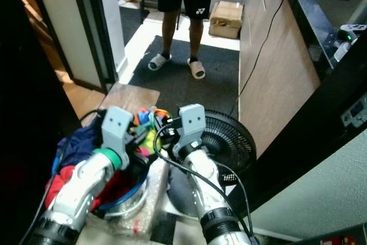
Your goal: Clothes washing
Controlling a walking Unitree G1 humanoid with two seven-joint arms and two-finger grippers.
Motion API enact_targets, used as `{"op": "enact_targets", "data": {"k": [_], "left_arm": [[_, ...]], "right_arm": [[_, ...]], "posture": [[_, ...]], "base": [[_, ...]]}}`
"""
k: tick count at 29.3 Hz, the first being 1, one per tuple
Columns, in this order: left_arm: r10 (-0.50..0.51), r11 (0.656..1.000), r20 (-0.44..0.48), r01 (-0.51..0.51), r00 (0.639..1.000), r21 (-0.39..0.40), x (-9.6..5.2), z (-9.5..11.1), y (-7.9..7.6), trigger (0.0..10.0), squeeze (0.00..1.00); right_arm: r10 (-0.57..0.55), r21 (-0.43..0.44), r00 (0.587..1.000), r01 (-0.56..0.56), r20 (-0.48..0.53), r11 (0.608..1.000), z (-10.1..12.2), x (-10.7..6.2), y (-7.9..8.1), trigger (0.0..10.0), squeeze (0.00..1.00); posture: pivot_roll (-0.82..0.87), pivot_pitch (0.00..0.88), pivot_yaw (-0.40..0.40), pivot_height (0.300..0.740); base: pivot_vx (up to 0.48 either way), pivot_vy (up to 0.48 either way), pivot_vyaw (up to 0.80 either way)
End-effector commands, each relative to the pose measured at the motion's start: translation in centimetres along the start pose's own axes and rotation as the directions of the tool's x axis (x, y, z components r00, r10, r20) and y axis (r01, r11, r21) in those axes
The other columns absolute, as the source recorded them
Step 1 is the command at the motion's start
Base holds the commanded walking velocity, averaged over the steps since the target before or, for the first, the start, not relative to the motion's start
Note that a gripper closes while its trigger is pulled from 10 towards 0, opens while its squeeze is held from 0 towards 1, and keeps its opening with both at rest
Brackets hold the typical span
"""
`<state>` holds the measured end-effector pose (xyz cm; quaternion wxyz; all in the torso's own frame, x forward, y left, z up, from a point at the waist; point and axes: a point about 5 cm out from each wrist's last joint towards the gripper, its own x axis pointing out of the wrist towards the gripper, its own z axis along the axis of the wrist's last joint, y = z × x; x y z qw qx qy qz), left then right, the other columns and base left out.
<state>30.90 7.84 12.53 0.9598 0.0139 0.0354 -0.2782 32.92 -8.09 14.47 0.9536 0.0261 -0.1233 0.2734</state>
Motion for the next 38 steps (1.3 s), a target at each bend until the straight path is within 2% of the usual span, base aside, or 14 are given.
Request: {"op": "enact_targets", "data": {"k": [1,4,5,6,7,10,17,22,23,27,30,32,34,38], "left_arm": [[-0.033,0.999,-0.031,0.033,0.999,-0.008,-0.7,-0.7,-0.5,10.0,0.0],[-0.039,0.999,-0.047,0.039,0.998,-0.008,-1.3,-1.0,-0.5,10.0,0.0],[-0.038,0.999,-0.065,0.037,0.997,-0.015,-2.0,-1.1,-0.5,10.0,0.0],[-0.038,0.999,-0.065,0.037,0.997,-0.015,-2.0,-1.1,-0.5,10.0,0.0],[-0.033,0.999,-0.074,0.032,0.997,-0.023,-2.4,-1.1,-0.4,10.0,0.0],[-0.029,0.999,-0.077,0.027,0.997,-0.028,-2.6,-1.1,-0.4,10.0,0.0],[-0.045,0.998,-0.064,0.042,0.997,-0.051,-2.2,0.3,-0.6,10.0,0.0],[-0.054,0.997,-0.061,0.051,0.997,-0.054,-2.1,0.6,-0.7,10.0,0.0],[-0.061,0.997,-0.069,0.057,0.996,-0.056,-2.2,0.8,-0.8,10.0,0.0],[-0.066,0.997,-0.077,0.062,0.995,-0.056,-2.3,0.8,-0.9,10.0,0.0],[-0.072,0.996,-0.086,0.067,0.994,-0.056,-2.2,0.9,-1.1,10.0,0.0],[-0.071,0.996,-0.087,0.067,0.994,-0.056,-2.2,0.9,-1.1,10.0,0.0],[-0.071,0.996,-0.087,0.066,0.994,-0.056,-2.2,0.9,-1.1,10.0,0.0],[-0.062,0.997,-0.09,0.057,0.994,-0.061,-2.3,0.8,-1.0,10.0,0.0]], "right_arm": [[0.06,0.028,0.997,-0.059,-0.05,0.998,-1.0,-1.2,0.6,10.0,0.0],[0.091,0.033,0.993,-0.088,-0.079,0.996,-1.5,-2.1,0.8,10.0,0.0],[0.097,0.042,0.988,-0.093,-0.118,0.995,-2.2,-3.4,0.7,10.0,0.0],[0.097,0.042,0.988,-0.093,-0.118,0.995,-2.2,-3.4,0.7,10.0,0.0],[0.089,0.05,0.985,-0.082,-0.15,0.995,-2.8,-4.5,0.4,10.0,0.0],[0.079,0.055,0.983,-0.071,-0.168,0.996,-3.2,-5.1,0.2,10.0,0.0],[-0.006,-0.012,0.967,0.003,-0.253,1.0,-4.0,-7.2,-2.3,10.0,0.0],[0.006,0.001,0.956,-0.006,-0.293,1.0,-4.0,-8.5,-3.2,10.0,0.0],[0.131,0.081,0.934,-0.11,-0.332,0.991,-4.0,-9.6,-2.3,10.0,0.0],[0.248,0.162,0.908,-0.204,-0.338,0.966,-3.9,-9.7,-1.1,10.0,0.0],[0.405,0.236,0.849,-0.34,-0.339,0.91,-3.6,-10.0,0.2,10.0,0.0],[0.453,0.235,0.817,-0.391,-0.355,0.89,-3.5,-10.2,0.3,10.0,0.0],[0.463,0.234,0.81,-0.402,-0.36,0.885,-3.5,-10.3,0.3,10.0,0.0],[0.455,0.221,0.83,-0.402,-0.322,0.889,-2.4,-9.2,0.2,10.0,0.0]], "posture": [[0.12,0.042,0.028,0.74],[0.12,0.043,0.027,0.74],[0.12,0.048,0.024,0.74],[0.12,0.048,0.024,0.74],[0.12,0.05,0.024,0.74],[0.12,0.05,0.024,0.74],[0.11,0.052,0.028,0.74],[0.11,0.053,0.035,0.74],[0.11,0.053,0.035,0.74],[0.1,0.056,0.041,0.74],[0.1,0.059,0.034,0.74],[0.1,0.059,0.034,0.74],[0.1,0.059,0.034,0.74],[0.11,0.06,0.022,0.74]], "base": [[0.0,0.0,0.0],[0.0,0.0,0.0],[0.0,0.0,0.0],[0.0,0.0,0.0],[0.0,0.0,0.0],[0.0,0.0,0.0],[0.0,0.0,0.0],[0.0,0.0,0.0],[0.0,0.0,0.0],[0.0,0.0,0.0],[0.0,0.0,0.0],[0.0,0.0,0.0],[0.0,0.0,0.0],[0.0,0.0,0.0]]}}
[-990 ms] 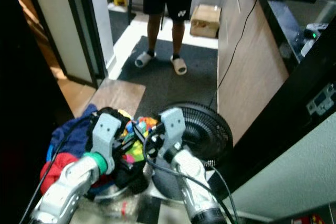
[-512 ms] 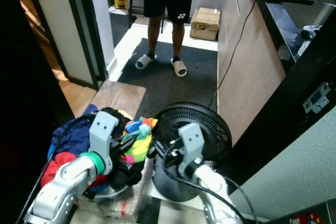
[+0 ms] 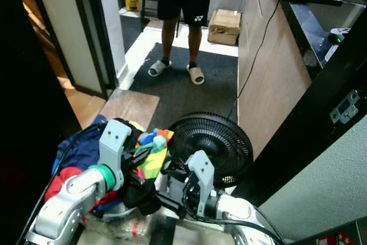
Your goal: Clothes washing
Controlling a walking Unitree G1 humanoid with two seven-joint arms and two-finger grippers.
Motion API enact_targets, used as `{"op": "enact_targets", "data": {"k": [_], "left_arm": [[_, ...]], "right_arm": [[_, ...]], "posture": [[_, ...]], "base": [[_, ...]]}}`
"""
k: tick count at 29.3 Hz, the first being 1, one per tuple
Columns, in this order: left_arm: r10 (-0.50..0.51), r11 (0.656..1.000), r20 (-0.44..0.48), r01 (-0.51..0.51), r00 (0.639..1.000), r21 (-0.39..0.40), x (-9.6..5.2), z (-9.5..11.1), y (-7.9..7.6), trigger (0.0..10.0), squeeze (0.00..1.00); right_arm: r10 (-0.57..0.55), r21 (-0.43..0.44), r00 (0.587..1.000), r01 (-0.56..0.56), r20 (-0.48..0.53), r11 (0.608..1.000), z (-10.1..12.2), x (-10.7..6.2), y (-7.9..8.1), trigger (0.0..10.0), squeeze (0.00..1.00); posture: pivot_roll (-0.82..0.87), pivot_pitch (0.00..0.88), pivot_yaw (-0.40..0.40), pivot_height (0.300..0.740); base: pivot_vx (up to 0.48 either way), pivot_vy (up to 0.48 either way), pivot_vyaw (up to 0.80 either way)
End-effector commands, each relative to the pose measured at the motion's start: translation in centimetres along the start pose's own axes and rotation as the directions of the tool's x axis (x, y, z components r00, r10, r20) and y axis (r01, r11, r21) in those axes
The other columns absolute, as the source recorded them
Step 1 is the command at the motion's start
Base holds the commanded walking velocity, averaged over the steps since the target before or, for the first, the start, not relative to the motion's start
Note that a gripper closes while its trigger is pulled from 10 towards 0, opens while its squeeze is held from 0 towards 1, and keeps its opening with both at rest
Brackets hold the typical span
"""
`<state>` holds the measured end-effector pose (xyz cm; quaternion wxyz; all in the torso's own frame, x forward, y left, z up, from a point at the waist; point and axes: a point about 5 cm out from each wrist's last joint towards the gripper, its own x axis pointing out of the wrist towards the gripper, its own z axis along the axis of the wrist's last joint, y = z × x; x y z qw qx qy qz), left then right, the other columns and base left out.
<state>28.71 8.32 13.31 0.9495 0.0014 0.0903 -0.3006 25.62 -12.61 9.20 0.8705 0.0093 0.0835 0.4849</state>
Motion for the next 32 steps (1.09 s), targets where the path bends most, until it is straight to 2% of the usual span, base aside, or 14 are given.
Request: {"op": "enact_targets", "data": {"k": [1,8,10,14,17,18,19,20,21,24,25,26,28,32], "left_arm": [[-0.007,1.0,0.005,0.007,1.0,-0.006,-0.2,0.2,-0.3,10.0,0.0],[-0.004,1.0,0.003,0.004,1.0,-0.011,-0.1,0.1,-0.4,10.0,0.0],[0.0,1.0,0.002,0.0,1.0,-0.012,0.0,0.2,-0.4,10.0,0.0],[0.002,1.0,0.001,-0.002,1.0,-0.01,0.1,0.2,-0.3,10.0,0.0],[0.001,1.0,0.0,-0.001,1.0,-0.008,0.2,0.2,-0.4,10.0,0.0],[0.001,1.0,0.001,-0.001,1.0,-0.009,0.3,0.2,-0.4,10.0,0.0],[0.0,1.0,0.002,0.0,1.0,-0.009,0.3,0.2,-0.5,10.0,0.0],[0.0,1.0,0.002,0.0,1.0,-0.009,0.3,0.2,-0.5,10.0,0.0],[-0.002,1.0,0.003,0.002,1.0,-0.012,0.4,0.2,-0.7,10.0,0.0],[-0.002,1.0,0.003,0.003,1.0,-0.013,0.4,0.2,-0.7,10.0,0.0],[-0.005,1.0,0.002,0.005,1.0,-0.015,0.4,0.2,-0.7,10.0,0.0],[-0.005,1.0,0.002,0.005,1.0,-0.015,0.4,0.2,-0.7,10.0,0.0],[-0.009,1.0,0.001,0.009,1.0,-0.015,0.4,0.2,-0.8,10.0,0.0],[-0.016,1.0,0.001,0.017,1.0,-0.016,0.6,0.2,-0.9,10.0,0.0]], "right_arm": [[0.004,0.0,0.999,-0.004,0.036,1.0,1.1,0.3,-0.1,10.0,0.0],[-0.105,-0.031,0.993,0.107,0.053,0.994,1.6,1.7,-1.2,10.0,0.0],[-0.194,-0.018,0.981,0.194,-0.019,0.981,1.0,2.5,-2.2,10.0,0.0],[-0.222,0.018,0.973,0.224,-0.057,0.974,1.0,2.6,-2.8,10.0,0.0],[-0.231,-0.019,0.972,0.23,-0.05,0.973,1.7,2.3,-3.1,10.0,0.0],[-0.278,-0.173,0.96,0.268,-0.036,0.948,2.3,2.0,-3.7,10.0,0.0],[-0.301,-0.279,0.953,0.284,-0.02,0.917,2.8,1.9,-3.9,10.0,0.0],[-0.301,-0.279,0.953,0.284,-0.02,0.917,2.8,1.9,-3.9,10.0,0.0],[-0.356,-0.476,0.934,0.325,0.026,0.817,3.7,1.1,-4.5,10.0,0.0],[-0.36,-0.529,0.932,0.321,0.031,0.786,3.8,0.9,-4.7,10.0,0.0],[-0.328,-0.621,0.945,0.255,-0.004,0.742,3.5,0.4,-4.5,10.0,0.0],[-0.328,-0.621,0.945,0.255,-0.004,0.742,3.5,0.4,-4.5,10.0,0.0],[-0.267,-0.705,0.961,0.142,-0.07,0.695,3.0,-0.3,-3.9,10.0,0.0],[-0.214,-0.726,0.974,0.097,-0.071,0.681,3.3,-0.7,-3.3,10.0,0.0]], "posture": [[0.11,0.06,0.022,0.74],[0.12,0.057,0.017,0.74],[0.11,0.055,0.019,0.74],[0.11,0.056,0.016,0.74],[0.11,0.055,0.015,0.74],[0.11,0.057,0.013,0.74],[0.11,0.057,0.013,0.74],[0.11,0.057,0.013,0.74],[0.11,0.058,0.013,0.74],[0.11,0.058,0.013,0.74],[0.1,0.061,0.017,0.74],[0.1,0.061,0.017,0.74],[0.09,0.063,0.022,0.74],[0.08,0.064,0.026,0.74]], "base": [[0.0,0.0,0.0],[0.0,0.0,0.0],[0.0,0.0,0.0],[0.0,0.0,0.0],[0.0,0.0,0.0],[0.0,0.0,0.0],[0.0,0.0,0.0],[0.0,0.0,0.0],[0.0,0.0,0.0],[0.0,0.0,0.0],[0.0,0.0,0.0],[0.0,0.0,0.0],[0.0,0.0,0.0],[0.0,0.0,0.0]]}}
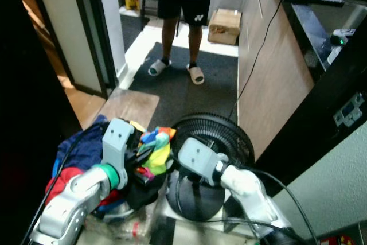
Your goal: Clothes washing
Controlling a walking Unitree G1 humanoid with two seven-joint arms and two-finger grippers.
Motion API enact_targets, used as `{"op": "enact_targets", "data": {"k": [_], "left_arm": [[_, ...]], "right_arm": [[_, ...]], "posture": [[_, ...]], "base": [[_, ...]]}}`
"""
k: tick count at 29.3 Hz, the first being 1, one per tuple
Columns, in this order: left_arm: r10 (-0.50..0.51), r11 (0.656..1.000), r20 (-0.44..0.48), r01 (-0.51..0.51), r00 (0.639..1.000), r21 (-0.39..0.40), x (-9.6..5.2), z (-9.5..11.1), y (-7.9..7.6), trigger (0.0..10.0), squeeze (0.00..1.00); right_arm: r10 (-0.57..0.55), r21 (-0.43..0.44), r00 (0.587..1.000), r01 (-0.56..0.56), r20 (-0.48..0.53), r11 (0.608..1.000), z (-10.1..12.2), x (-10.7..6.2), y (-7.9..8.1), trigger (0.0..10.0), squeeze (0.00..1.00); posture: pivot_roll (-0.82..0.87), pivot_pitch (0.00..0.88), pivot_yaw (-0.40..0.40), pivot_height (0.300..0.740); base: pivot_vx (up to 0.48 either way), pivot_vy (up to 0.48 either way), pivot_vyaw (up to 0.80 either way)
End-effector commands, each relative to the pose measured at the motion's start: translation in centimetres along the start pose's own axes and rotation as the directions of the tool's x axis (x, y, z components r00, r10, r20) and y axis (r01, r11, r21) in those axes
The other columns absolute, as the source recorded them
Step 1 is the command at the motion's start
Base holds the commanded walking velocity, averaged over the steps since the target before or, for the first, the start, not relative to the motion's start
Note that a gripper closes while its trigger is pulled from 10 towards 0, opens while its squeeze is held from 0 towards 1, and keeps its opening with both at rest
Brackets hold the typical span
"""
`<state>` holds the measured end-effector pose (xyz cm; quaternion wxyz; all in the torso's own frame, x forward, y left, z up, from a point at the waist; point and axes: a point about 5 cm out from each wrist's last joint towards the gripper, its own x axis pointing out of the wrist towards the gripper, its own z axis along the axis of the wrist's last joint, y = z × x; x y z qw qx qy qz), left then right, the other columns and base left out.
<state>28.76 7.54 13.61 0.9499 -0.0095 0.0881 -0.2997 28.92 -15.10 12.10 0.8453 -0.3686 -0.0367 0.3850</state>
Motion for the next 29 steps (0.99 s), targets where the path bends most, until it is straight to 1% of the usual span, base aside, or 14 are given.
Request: {"op": "enact_targets", "data": {"k": [1,2,5,7,10,13,15,17,19,20,21,22,26,29], "left_arm": [[-0.016,1.0,-0.01,0.016,1.0,0.004,0.1,-0.1,-0.2,10.0,0.0],[-0.022,1.0,-0.01,0.022,1.0,0.003,0.3,-0.1,-0.3,10.0,0.0],[-0.024,1.0,-0.01,0.024,1.0,0.002,0.3,-0.1,-0.4,10.0,0.0],[-0.029,1.0,-0.011,0.029,1.0,0.003,0.3,-0.1,-0.4,10.0,0.0],[-0.026,1.0,-0.012,0.026,1.0,0.006,0.3,0.0,-0.3,10.0,0.0],[-0.022,1.0,-0.013,0.022,1.0,0.005,0.2,0.0,-0.2,10.0,0.0],[-0.019,1.0,-0.013,0.019,1.0,0.004,0.1,-0.1,-0.2,10.0,0.0],[-0.019,1.0,-0.013,0.019,1.0,0.004,0.1,-0.1,-0.2,10.0,0.0],[-0.016,1.0,-0.013,0.016,1.0,0.003,0.1,-0.1,-0.2,10.0,0.0],[-0.016,1.0,-0.013,0.016,1.0,0.003,0.1,-0.1,-0.2,10.0,0.0],[-0.015,1.0,-0.013,0.015,1.0,0.003,0.1,-0.1,-0.1,10.0,0.0],[-0.015,1.0,-0.013,0.015,1.0,0.003,0.1,-0.1,-0.1,10.0,0.0],[-0.013,1.0,-0.011,0.013,1.0,0.003,0.2,0.0,-0.1,10.0,0.0],[-0.012,1.0,-0.011,0.012,1.0,0.002,0.2,0.0,-0.1,10.0,0.0]], "right_arm": [[0.031,-0.025,0.999,-0.031,0.026,0.999,0.4,-0.1,0.3,10.0,0.0],[0.06,-0.003,0.996,-0.06,0.065,0.998,0.8,-0.2,0.8,10.0,0.0],[0.074,0.014,0.994,-0.075,0.078,0.997,1.0,-0.2,1.1,10.0,0.0],[0.117,0.073,0.981,-0.129,0.155,0.989,2.1,0.4,2.2,10.0,0.0],[0.155,0.102,0.964,-0.18,0.215,0.978,3.3,0.6,2.9,10.0,0.0],[0.167,0.091,0.963,-0.189,0.214,0.978,3.3,0.7,3.0,10.0,0.0],[0.149,0.083,0.969,-0.168,0.197,0.982,2.8,1.1,2.8,10.0,0.0],[0.149,0.083,0.969,-0.168,0.197,0.982,2.8,1.1,2.8,10.0,0.0],[0.119,0.111,0.975,-0.142,0.188,0.984,2.4,1.9,2.5,10.0,0.0],[0.119,0.111,0.975,-0.142,0.188,0.984,2.4,1.9,2.5,10.0,0.0],[0.109,0.132,0.976,-0.135,0.191,0.982,2.4,2.4,2.5,10.0,0.0],[0.109,0.132,0.976,-0.135,0.191,0.982,2.4,2.4,2.5,10.0,0.0],[0.102,0.184,0.973,-0.141,0.205,0.973,2.7,3.4,2.6,10.0,0.0],[0.101,0.198,0.973,-0.142,0.205,0.97,2.7,3.9,2.7,10.0,0.0]], "posture": [[0.08,0.064,0.026,0.74],[0.07,0.065,0.032,0.74],[0.07,0.065,0.032,0.74],[0.07,0.066,0.036,0.74],[0.07,0.066,0.036,0.74],[0.09,0.07,0.029,0.74],[0.09,0.07,0.028,0.74],[0.09,0.07,0.028,0.74],[0.1,0.071,0.027,0.74],[0.1,0.071,0.027,0.74],[0.1,0.071,0.027,0.74],[0.1,0.071,0.027,0.74],[0.1,0.071,0.027,0.74],[0.1,0.072,0.027,0.74]], "base": [[0.0,0.0,0.0],[0.0,0.0,0.0],[0.0,0.0,0.0],[0.0,0.0,0.0],[0.0,0.0,0.0],[0.0,0.0,0.0],[0.0,0.0,0.0],[0.0,0.0,0.0],[0.0,0.0,0.0],[0.0,0.0,0.0],[0.0,0.0,0.0],[0.0,0.0,0.0],[0.0,0.0,0.0],[0.0,0.0,0.0]]}}
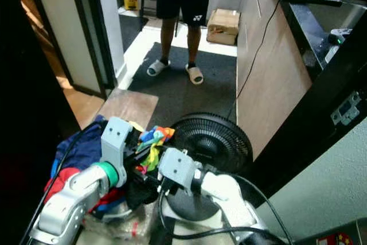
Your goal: Clothes washing
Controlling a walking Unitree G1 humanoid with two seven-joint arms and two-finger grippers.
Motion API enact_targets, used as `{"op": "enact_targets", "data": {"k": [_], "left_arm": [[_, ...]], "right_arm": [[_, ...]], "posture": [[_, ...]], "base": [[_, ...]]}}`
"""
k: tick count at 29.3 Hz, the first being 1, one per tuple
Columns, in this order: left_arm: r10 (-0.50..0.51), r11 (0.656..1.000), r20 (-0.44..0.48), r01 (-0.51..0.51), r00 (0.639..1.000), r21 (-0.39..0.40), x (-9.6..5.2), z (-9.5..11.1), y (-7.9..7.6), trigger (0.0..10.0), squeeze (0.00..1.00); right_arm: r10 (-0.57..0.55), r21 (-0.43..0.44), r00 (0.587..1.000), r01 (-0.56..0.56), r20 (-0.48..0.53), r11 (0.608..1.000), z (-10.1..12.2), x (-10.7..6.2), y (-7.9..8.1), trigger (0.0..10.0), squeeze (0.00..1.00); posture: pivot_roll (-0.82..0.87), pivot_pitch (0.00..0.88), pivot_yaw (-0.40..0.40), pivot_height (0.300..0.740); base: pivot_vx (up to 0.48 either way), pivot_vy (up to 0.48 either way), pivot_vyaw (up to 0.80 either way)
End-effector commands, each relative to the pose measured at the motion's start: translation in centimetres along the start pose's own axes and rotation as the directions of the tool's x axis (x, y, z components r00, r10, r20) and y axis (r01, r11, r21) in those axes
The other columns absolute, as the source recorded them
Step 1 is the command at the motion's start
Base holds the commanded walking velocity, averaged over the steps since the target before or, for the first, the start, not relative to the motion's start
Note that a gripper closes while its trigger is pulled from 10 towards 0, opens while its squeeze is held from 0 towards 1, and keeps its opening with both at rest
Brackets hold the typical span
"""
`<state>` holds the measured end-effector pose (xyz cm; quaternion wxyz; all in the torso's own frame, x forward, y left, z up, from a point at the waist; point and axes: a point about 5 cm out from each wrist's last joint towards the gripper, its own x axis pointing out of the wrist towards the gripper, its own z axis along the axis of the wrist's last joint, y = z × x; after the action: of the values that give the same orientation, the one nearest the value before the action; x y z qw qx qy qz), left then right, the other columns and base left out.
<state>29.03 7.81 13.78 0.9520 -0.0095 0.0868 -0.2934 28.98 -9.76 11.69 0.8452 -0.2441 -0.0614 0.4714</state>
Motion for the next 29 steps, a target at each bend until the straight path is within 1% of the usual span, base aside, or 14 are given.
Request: {"op": "enact_targets", "data": {"k": [1,3,4,6,8,12,14,15,16,17,19,21,23,29], "left_arm": [[-0.025,1.0,-0.014,0.025,1.0,0.002,0.1,-0.2,-0.5,10.0,0.0],[-0.024,1.0,-0.015,0.024,1.0,0.002,0.1,-0.2,-0.5,10.0,0.0],[-0.024,1.0,-0.015,0.024,1.0,0.001,0.2,-0.2,-0.5,10.0,0.0],[-0.024,1.0,-0.015,0.024,1.0,0.001,0.2,-0.2,-0.5,10.0,0.0],[-0.021,1.0,-0.014,0.021,1.0,-0.001,0.2,-0.3,-0.6,10.0,0.0],[-0.011,1.0,-0.014,0.011,1.0,0.0,0.1,-0.3,-0.5,10.0,0.0],[-0.003,1.0,-0.014,0.003,1.0,-0.003,-0.1,-0.3,-0.4,10.0,0.0],[-0.003,1.0,-0.014,0.003,1.0,-0.003,-0.1,-0.3,-0.4,10.0,0.0],[0.0,1.0,-0.015,0.0,1.0,-0.005,-0.1,-0.4,-0.4,10.0,0.0],[0.0,1.0,-0.015,0.0,1.0,-0.005,-0.1,-0.4,-0.4,10.0,0.0],[0.002,1.0,-0.017,-0.002,1.0,-0.008,-0.2,-0.5,-0.4,10.0,0.0],[0.002,1.0,-0.017,-0.002,1.0,-0.008,-0.2,-0.5,-0.4,10.0,0.0],[-0.001,1.0,-0.018,0.001,1.0,-0.009,-0.1,-0.5,-0.5,10.0,0.0],[-0.01,1.0,-0.017,0.01,1.0,-0.007,0.2,-0.4,-0.6,10.0,0.0]], "right_arm": [[0.003,0.016,1.0,-0.002,-0.006,1.0,-0.2,0.1,0.1,10.0,0.0],[0.002,0.033,1.0,-0.002,-0.004,0.999,-0.2,0.6,0.1,10.0,0.0],[-0.002,0.049,1.0,0.002,-0.001,0.999,-0.2,1.5,0.1,10.0,0.0],[-0.002,0.049,1.0,0.002,-0.001,0.999,-0.2,1.5,0.1,10.0,0.0],[-0.007,0.072,1.0,0.007,0.001,0.997,-0.1,2.7,0.0,10.0,0.0],[0.018,0.067,1.0,-0.017,-0.013,0.998,-0.2,3.2,-0.1,10.0,0.0],[0.039,0.002,0.999,-0.039,-0.031,0.999,-0.4,3.0,0.0,10.0,0.0],[0.039,0.002,0.999,-0.039,-0.031,0.999,-0.4,3.0,0.0,10.0,0.0],[0.013,-0.076,0.999,-0.016,-0.038,0.997,-0.3,2.7,-0.3,10.0,0.0],[0.013,-0.076,0.999,-0.016,-0.038,0.997,-0.3,2.7,-0.3,10.0,0.0],[-0.031,-0.242,0.999,0.021,-0.037,0.97,0.0,2.2,-0.9,10.0,0.0],[-0.031,-0.242,0.999,0.021,-0.037,0.97,0.0,2.2,-0.9,10.0,0.0],[-0.03,-0.311,0.999,0.019,-0.034,0.95,0.1,1.9,-0.9,10.0,0.0],[-0.002,-0.399,1.0,-0.008,-0.024,0.917,0.4,1.9,-0.8,10.0,0.0]], "posture": [[0.1,0.072,0.027,0.74],[0.1,0.072,0.027,0.74],[0.11,0.074,0.024,0.74],[0.11,0.074,0.024,0.74],[0.12,0.078,0.017,0.74],[0.12,0.08,0.013,0.74],[0.12,0.082,0.008,0.74],[0.12,0.082,0.008,0.74],[0.12,0.085,0.007,0.74],[0.12,0.085,0.007,0.74],[0.12,0.085,0.009,0.74],[0.12,0.085,0.009,0.74],[0.11,0.084,0.014,0.74],[0.1,0.082,0.019,0.74]], "base": [[0.0,0.0,0.0],[0.0,0.0,0.0],[0.0,0.0,0.0],[0.0,0.0,0.0],[0.0,0.0,0.0],[0.0,0.0,0.0],[0.0,0.0,0.0],[0.0,0.0,0.0],[0.0,0.0,0.0],[0.0,0.0,0.0],[0.0,0.0,0.0],[0.0,0.0,0.0],[0.0,0.0,0.0],[0.0,0.0,0.0]]}}
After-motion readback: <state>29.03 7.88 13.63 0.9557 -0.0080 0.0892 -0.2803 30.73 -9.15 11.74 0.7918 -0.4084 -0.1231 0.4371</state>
